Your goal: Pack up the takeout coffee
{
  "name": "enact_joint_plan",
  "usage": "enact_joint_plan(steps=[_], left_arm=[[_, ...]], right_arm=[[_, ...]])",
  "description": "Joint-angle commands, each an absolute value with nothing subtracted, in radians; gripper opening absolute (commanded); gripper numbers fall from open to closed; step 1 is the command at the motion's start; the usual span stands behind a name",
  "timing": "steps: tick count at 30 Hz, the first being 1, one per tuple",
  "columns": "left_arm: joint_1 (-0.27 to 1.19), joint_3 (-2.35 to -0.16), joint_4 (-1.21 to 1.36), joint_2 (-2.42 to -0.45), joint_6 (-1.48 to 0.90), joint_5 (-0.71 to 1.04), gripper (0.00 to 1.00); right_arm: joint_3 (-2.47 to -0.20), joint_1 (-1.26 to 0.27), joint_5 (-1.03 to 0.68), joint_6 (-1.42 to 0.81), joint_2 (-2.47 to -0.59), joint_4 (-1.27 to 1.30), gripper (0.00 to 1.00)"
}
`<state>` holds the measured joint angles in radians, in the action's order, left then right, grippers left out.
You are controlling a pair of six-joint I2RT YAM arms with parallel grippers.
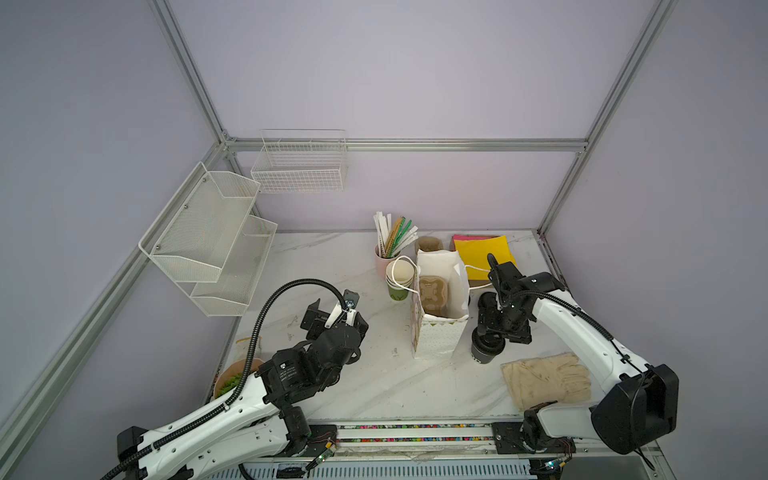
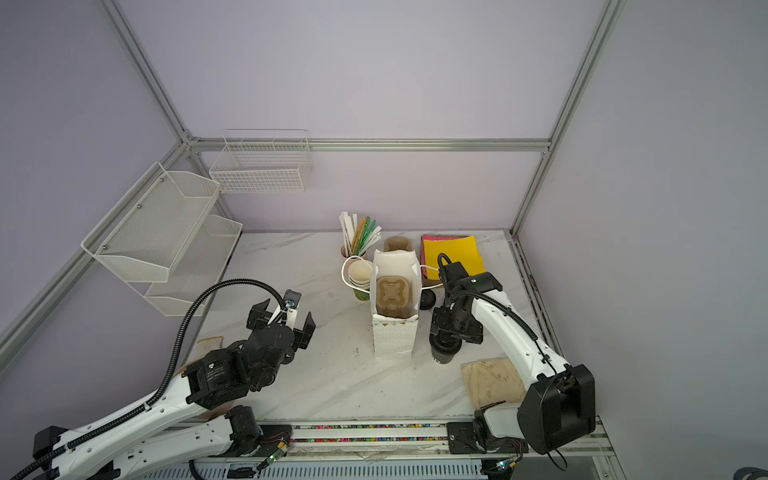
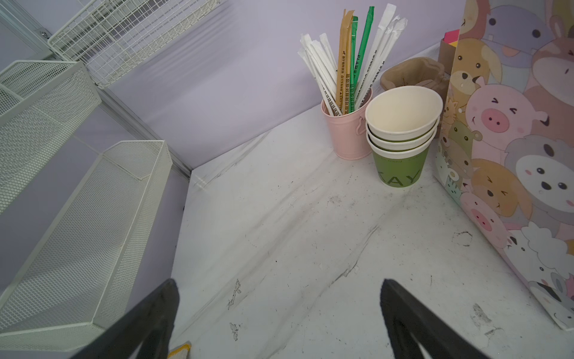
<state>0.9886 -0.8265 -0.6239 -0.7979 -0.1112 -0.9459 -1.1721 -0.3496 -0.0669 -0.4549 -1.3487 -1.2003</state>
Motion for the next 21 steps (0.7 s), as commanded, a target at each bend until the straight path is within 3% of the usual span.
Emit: enact_joint_plan(steps=[1,14,21], left_arm=[[0.984,-0.805,-0.621,-0.796,-0.110,-0.950,1.00],[0.983,-0.805,-0.621,-0.797,-0.111,-0.942,1.00],[0.983,-0.805,-0.621,-0.798,-0.112,-0.937,1.00]], right_arm=[[-1.185,-0.357,-0.041,-0.448,-1.329,-1.226,0.88],[-1.164,-0.362,-0.080,-0.454,-1.294,-1.204,0.87],[-1.112,-0.370,-0.087,-0.452,-1.279,-1.195,0.81]])
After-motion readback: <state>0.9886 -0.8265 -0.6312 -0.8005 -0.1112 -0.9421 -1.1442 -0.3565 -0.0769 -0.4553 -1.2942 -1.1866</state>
